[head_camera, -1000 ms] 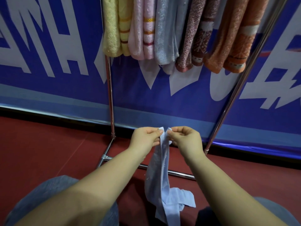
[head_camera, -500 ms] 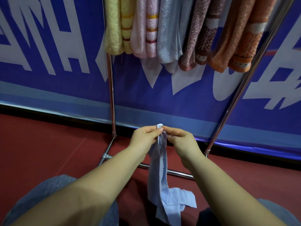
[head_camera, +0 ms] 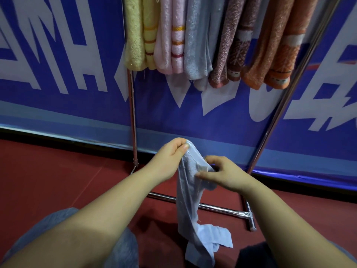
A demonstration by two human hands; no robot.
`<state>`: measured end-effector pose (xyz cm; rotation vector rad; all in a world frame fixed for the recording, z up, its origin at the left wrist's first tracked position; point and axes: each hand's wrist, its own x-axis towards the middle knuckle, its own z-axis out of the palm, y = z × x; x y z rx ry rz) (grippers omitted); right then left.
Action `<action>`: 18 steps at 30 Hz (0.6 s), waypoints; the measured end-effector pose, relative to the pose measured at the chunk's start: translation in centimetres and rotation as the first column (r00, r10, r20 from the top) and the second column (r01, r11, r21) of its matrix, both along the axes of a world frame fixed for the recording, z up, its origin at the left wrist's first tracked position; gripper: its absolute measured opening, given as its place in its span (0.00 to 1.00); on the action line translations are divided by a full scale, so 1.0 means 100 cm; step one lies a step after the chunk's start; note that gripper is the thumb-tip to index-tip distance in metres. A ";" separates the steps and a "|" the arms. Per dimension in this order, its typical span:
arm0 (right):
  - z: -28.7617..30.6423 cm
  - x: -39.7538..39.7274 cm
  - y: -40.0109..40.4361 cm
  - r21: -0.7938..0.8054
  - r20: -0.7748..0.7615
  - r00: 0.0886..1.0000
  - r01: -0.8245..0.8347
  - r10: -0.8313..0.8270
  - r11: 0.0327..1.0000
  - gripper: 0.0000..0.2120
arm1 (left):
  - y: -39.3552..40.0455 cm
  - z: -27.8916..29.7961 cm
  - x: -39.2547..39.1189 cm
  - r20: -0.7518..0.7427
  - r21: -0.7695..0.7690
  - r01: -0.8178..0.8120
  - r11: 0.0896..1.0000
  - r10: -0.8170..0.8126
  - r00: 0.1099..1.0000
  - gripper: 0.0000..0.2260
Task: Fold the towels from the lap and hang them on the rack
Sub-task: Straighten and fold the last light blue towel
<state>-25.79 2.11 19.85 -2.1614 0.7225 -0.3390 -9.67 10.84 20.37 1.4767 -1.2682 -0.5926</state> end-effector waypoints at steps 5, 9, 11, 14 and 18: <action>0.008 -0.011 -0.002 -0.039 -0.061 0.996 0.062 -0.064 0.997 0.10 | 0.009 0.022 0.017 0.067 -0.070 -0.139 0.988 0.144 0.987 0.07; 0.050 -0.016 -0.007 -0.131 -0.001 0.989 0.149 -0.151 0.980 0.10 | 0.010 0.057 0.030 0.103 -0.103 -0.256 0.961 0.266 0.958 0.09; 0.083 -0.018 -0.010 -0.225 0.055 0.980 0.199 -0.191 0.954 0.13 | 0.010 0.089 0.033 0.149 -0.136 -0.295 0.946 0.314 0.938 0.11; 0.148 -0.017 -0.009 -0.260 0.300 0.915 0.350 -0.269 0.900 0.10 | 0.010 0.152 0.032 0.200 -0.224 -0.357 0.907 0.402 0.894 0.12; 0.245 -0.019 0.010 -0.070 0.638 0.717 0.419 -0.282 0.905 0.07 | 0.017 0.241 0.027 0.241 -0.369 -0.424 0.827 0.526 0.816 0.14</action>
